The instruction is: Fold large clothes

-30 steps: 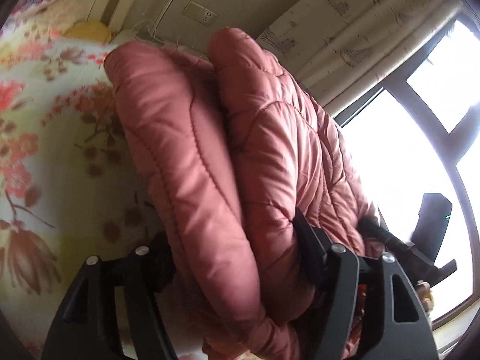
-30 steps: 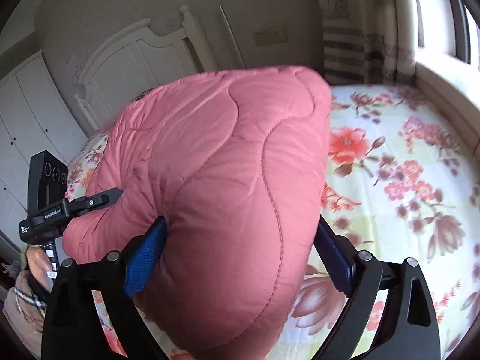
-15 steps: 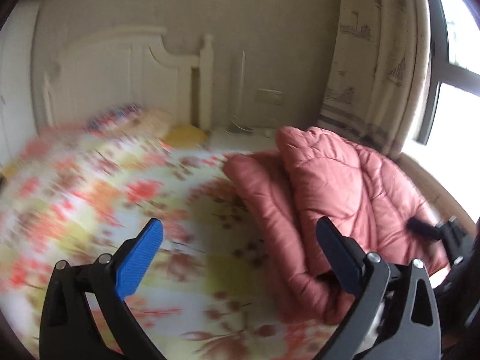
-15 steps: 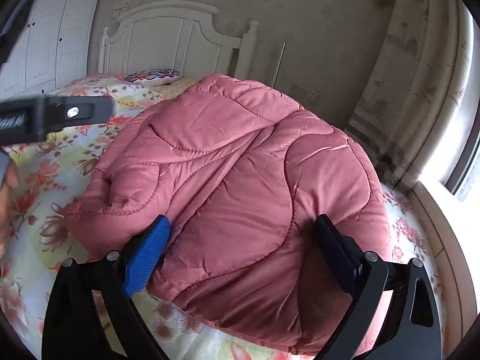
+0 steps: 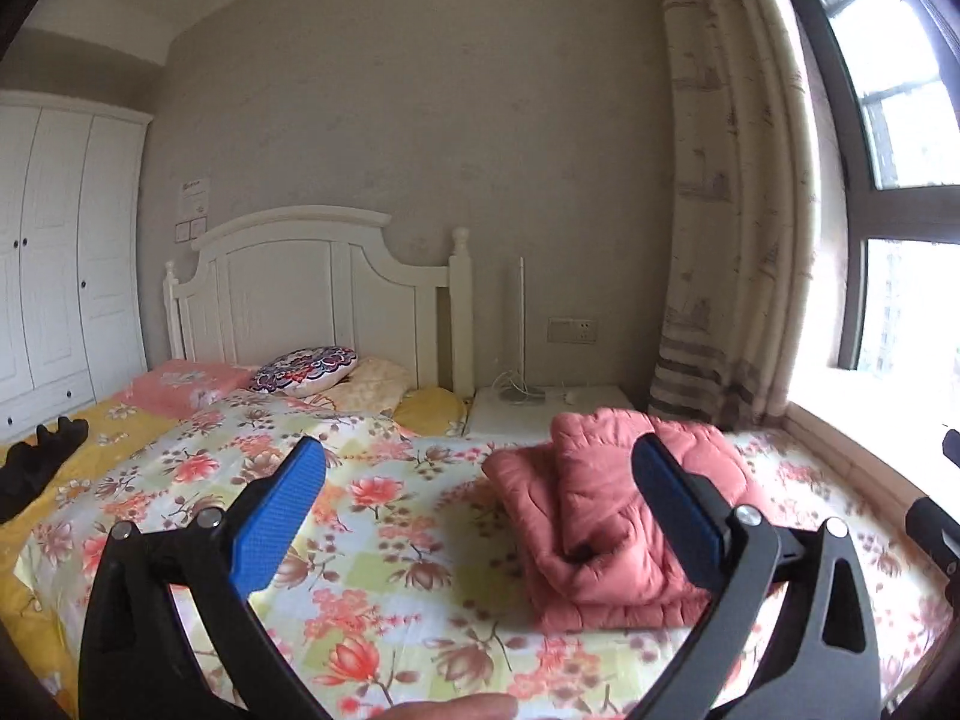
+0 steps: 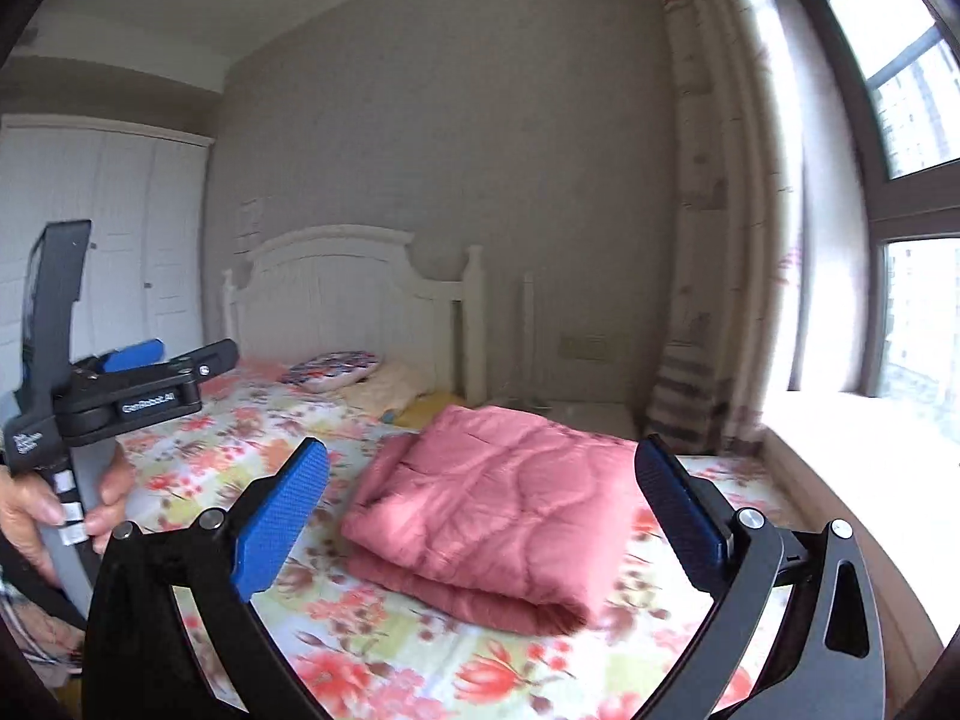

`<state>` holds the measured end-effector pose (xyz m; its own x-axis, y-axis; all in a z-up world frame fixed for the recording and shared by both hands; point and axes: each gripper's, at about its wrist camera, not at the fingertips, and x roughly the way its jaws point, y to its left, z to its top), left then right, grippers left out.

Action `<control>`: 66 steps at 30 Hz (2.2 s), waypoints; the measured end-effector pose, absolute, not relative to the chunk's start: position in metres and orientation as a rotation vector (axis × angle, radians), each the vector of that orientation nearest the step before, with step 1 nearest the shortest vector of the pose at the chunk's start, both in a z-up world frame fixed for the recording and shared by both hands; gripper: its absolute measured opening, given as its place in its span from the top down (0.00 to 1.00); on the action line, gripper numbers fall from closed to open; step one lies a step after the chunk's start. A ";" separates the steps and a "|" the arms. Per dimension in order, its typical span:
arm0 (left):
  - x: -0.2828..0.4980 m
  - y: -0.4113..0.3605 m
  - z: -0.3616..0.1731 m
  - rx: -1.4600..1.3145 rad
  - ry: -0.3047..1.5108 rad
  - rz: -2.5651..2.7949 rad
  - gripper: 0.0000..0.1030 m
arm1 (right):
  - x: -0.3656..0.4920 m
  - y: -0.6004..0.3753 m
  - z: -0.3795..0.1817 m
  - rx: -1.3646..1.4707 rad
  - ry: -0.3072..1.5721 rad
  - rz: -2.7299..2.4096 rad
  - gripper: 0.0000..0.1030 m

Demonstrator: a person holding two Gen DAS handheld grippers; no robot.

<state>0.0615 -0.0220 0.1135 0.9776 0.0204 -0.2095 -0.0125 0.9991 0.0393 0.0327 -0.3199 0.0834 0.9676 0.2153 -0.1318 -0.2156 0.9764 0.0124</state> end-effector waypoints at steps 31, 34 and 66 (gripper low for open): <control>0.057 -0.068 -0.003 0.133 0.427 -0.041 0.02 | 0.027 -0.313 0.000 -0.016 0.332 0.088 0.05; 0.057 -0.069 -0.003 0.131 0.430 -0.041 0.02 | 0.027 -0.314 0.000 -0.013 0.335 0.089 0.05; 0.059 -0.065 -0.014 0.146 0.456 -0.046 0.02 | 0.033 -0.306 -0.009 0.001 0.376 0.096 0.05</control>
